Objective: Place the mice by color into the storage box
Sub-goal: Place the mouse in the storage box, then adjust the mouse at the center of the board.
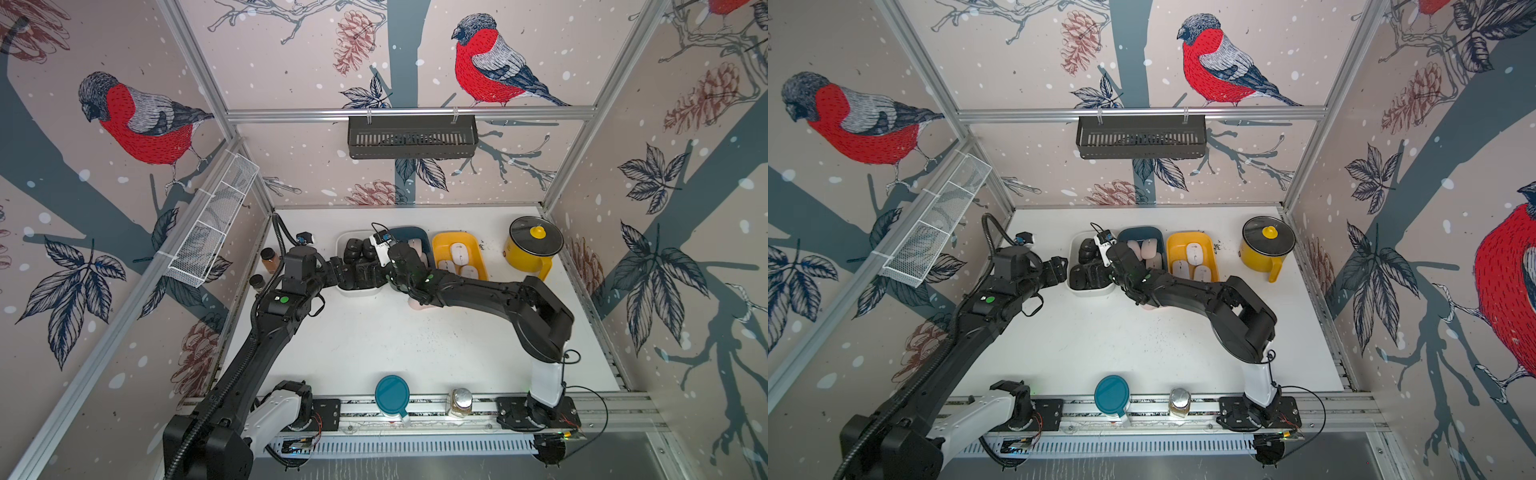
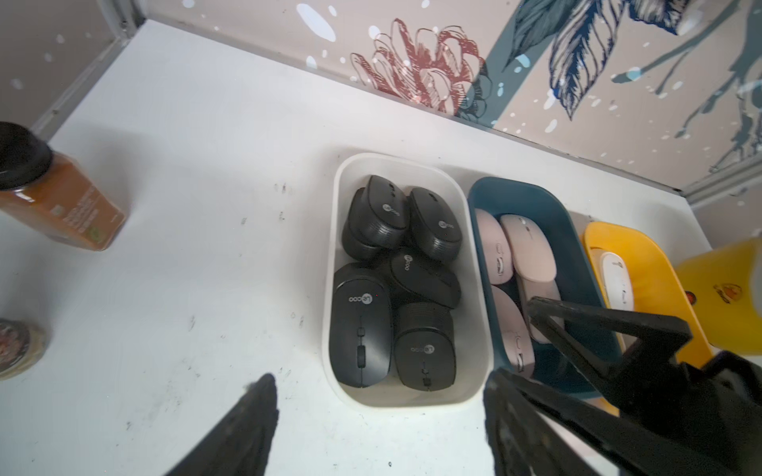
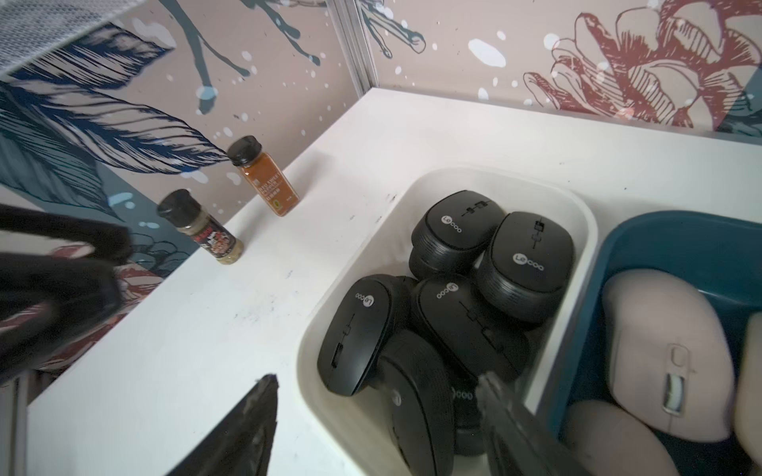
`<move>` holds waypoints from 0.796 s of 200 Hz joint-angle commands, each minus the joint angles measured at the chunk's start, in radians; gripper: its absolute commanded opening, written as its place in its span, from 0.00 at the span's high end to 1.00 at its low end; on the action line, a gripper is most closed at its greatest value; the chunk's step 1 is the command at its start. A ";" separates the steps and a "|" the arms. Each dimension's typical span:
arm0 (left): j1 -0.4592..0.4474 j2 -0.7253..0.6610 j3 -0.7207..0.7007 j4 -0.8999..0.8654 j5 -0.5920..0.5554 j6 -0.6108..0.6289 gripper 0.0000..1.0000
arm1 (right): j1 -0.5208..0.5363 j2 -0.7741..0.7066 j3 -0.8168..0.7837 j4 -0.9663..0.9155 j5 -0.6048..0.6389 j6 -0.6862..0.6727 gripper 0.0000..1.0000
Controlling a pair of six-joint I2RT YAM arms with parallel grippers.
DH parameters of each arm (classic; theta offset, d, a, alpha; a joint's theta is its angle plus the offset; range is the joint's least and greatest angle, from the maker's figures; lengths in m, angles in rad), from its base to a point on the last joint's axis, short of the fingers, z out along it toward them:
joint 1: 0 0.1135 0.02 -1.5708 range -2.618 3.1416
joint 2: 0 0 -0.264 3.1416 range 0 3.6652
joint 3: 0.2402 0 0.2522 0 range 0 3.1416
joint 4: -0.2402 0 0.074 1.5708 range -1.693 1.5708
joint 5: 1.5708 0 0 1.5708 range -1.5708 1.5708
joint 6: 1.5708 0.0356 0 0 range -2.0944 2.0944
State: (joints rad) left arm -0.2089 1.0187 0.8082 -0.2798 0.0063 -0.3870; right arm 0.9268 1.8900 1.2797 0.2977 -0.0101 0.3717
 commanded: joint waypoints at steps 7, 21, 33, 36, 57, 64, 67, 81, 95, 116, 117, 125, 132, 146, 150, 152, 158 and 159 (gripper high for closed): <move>-0.062 0.029 0.004 0.074 0.088 0.053 0.25 | -0.016 -0.148 -0.167 0.102 0.012 0.077 0.24; -0.135 0.067 0.028 0.051 0.071 0.069 0.25 | -0.044 -0.241 -0.280 0.139 -0.013 0.127 0.23; -0.187 0.102 0.047 0.027 0.071 0.074 0.25 | -0.080 -0.322 -0.391 0.176 -0.042 0.175 0.23; -0.199 0.110 0.053 0.020 0.070 0.073 0.25 | -0.091 -0.342 -0.417 0.180 -0.050 0.187 0.23; -0.271 0.145 0.066 -0.006 0.067 0.064 0.25 | -0.163 -0.485 -0.566 0.192 -0.072 0.227 0.22; -0.303 0.151 0.057 0.002 0.062 0.066 0.26 | -0.185 -0.532 -0.611 0.193 -0.073 0.234 0.22; -0.319 0.154 0.051 0.007 0.060 0.067 0.26 | -0.194 -0.552 -0.629 0.193 -0.073 0.236 0.21; -0.387 0.167 0.021 0.041 0.060 0.071 0.26 | -0.234 -0.632 -0.696 0.184 -0.067 0.241 0.20; -0.456 0.194 -0.007 0.078 0.061 0.066 0.26 | -0.267 -0.721 -0.739 0.162 -0.056 0.238 0.20; -0.521 0.264 -0.047 0.147 0.099 0.029 0.26 | -0.307 -0.791 -0.777 0.144 -0.058 0.234 0.19; -0.523 0.268 -0.048 0.153 0.101 0.029 0.26 | -0.308 -0.793 -0.779 0.144 -0.058 0.234 0.19; -0.538 0.299 -0.056 0.184 0.111 0.013 0.27 | -0.319 -0.807 -0.787 0.140 -0.067 0.233 0.18; -0.550 0.326 -0.060 0.211 0.112 0.004 0.27 | -0.327 -0.815 -0.792 0.134 -0.072 0.233 0.18; -0.568 0.374 -0.053 0.256 0.109 0.004 0.27 | -0.341 -0.821 -0.792 0.118 -0.086 0.234 0.18; -0.571 0.389 -0.049 0.264 0.105 0.003 0.27 | -0.346 -0.822 -0.791 0.114 -0.093 0.234 0.18; -0.572 0.396 -0.046 0.267 0.103 0.003 0.27 | -0.347 -0.823 -0.791 0.112 -0.096 0.234 0.18; -0.573 0.417 -0.037 0.277 0.102 0.004 0.27 | -0.351 -0.824 -0.790 0.110 -0.104 0.234 0.18; -0.573 0.420 -0.036 0.279 0.103 0.004 0.27 | -0.352 -0.824 -0.790 0.110 -0.105 0.233 0.18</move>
State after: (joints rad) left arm -0.7685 1.3834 0.7532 -0.1303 0.1036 -0.3668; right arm 0.5900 1.0748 0.4892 0.4294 -0.0772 0.5991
